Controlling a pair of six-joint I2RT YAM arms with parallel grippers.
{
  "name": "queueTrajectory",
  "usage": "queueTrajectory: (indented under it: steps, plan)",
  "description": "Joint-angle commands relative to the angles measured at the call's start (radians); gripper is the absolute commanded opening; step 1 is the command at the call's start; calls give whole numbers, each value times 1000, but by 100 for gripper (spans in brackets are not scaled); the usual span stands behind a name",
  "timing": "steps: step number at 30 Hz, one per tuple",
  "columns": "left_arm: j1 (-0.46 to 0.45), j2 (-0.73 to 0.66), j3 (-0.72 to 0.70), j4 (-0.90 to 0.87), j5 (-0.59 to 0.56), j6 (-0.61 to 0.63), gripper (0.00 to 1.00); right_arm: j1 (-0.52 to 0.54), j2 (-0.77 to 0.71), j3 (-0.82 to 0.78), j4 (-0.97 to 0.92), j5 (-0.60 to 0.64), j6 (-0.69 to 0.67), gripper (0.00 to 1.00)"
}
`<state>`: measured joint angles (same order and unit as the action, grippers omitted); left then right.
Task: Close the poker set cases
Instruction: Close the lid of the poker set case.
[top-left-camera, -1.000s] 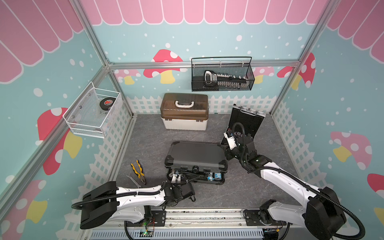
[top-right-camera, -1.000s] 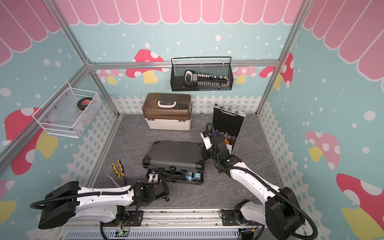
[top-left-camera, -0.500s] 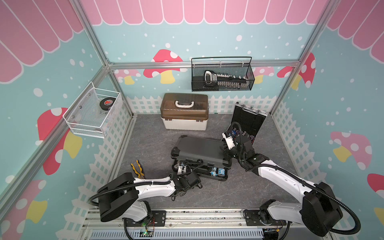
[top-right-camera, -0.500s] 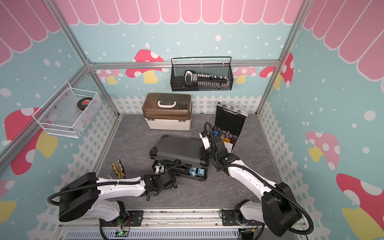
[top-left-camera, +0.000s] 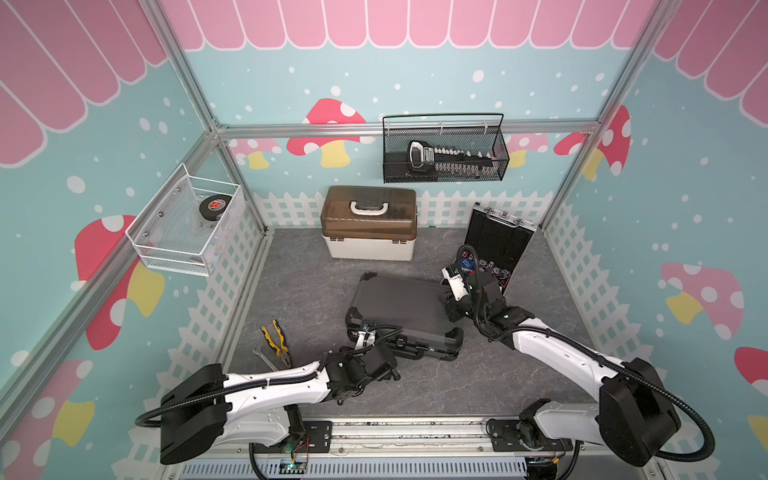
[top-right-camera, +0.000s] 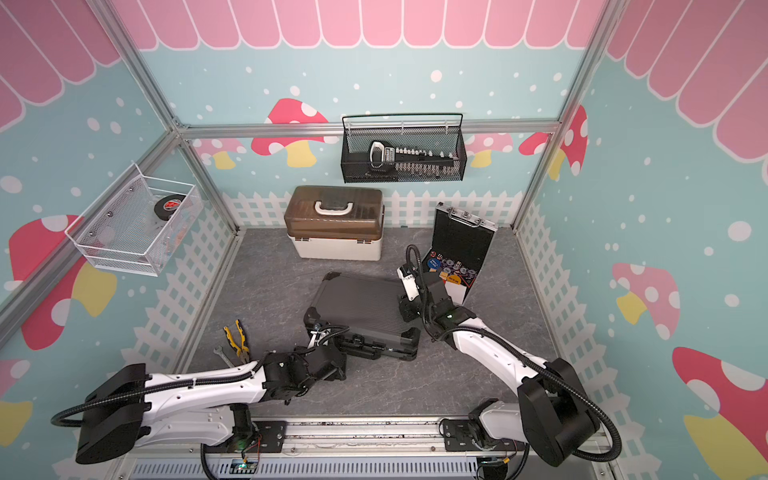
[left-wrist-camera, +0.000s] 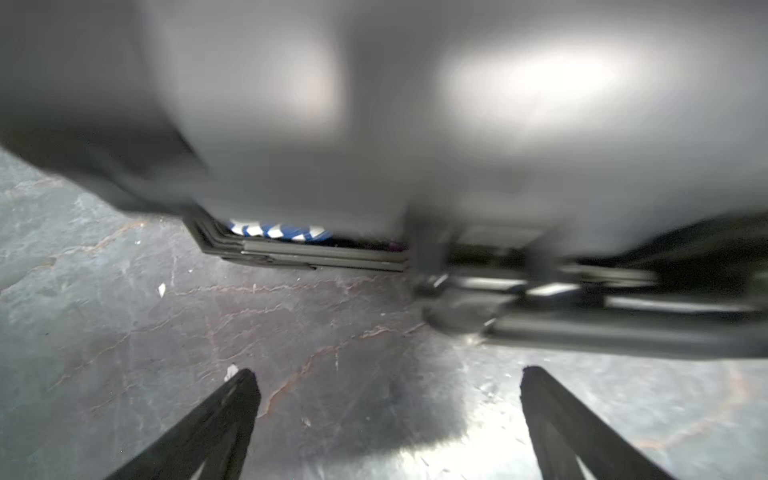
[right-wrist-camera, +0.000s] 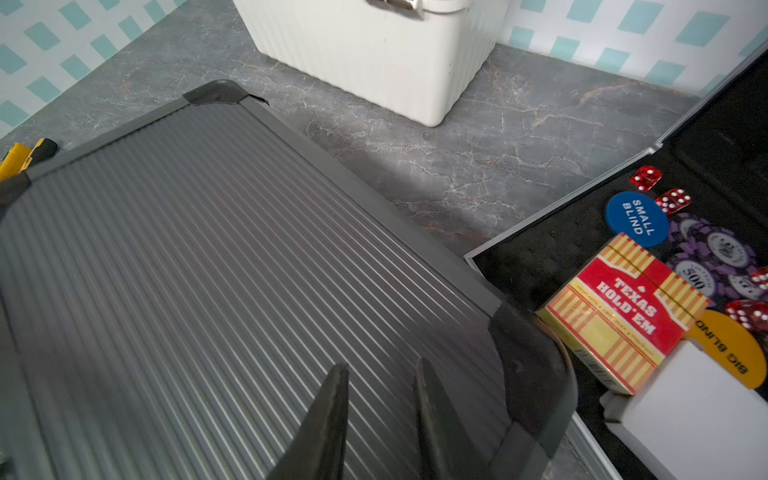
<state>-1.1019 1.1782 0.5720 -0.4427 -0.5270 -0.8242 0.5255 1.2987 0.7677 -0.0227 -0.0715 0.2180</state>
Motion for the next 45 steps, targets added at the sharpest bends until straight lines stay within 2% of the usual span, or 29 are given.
queueTrajectory:
  steps: [1,9,17,25,36,45]
  plan:
    - [-3,-58,-14,-50,-25,8,99,6,7,20,-12,-7,17,28]
    - [21,-172,41,-89,-80,51,99,28,-39,5,-67,-41,1,30]
    - [176,-128,171,-56,-30,133,99,109,-160,-53,-118,-65,-19,34]
    - [358,-22,243,67,136,210,99,190,-255,-111,-194,-74,14,35]
    - [397,167,296,163,234,221,99,331,-346,-228,-220,-69,91,36]
    - [401,223,332,173,251,234,99,461,-272,-300,-143,-20,149,43]
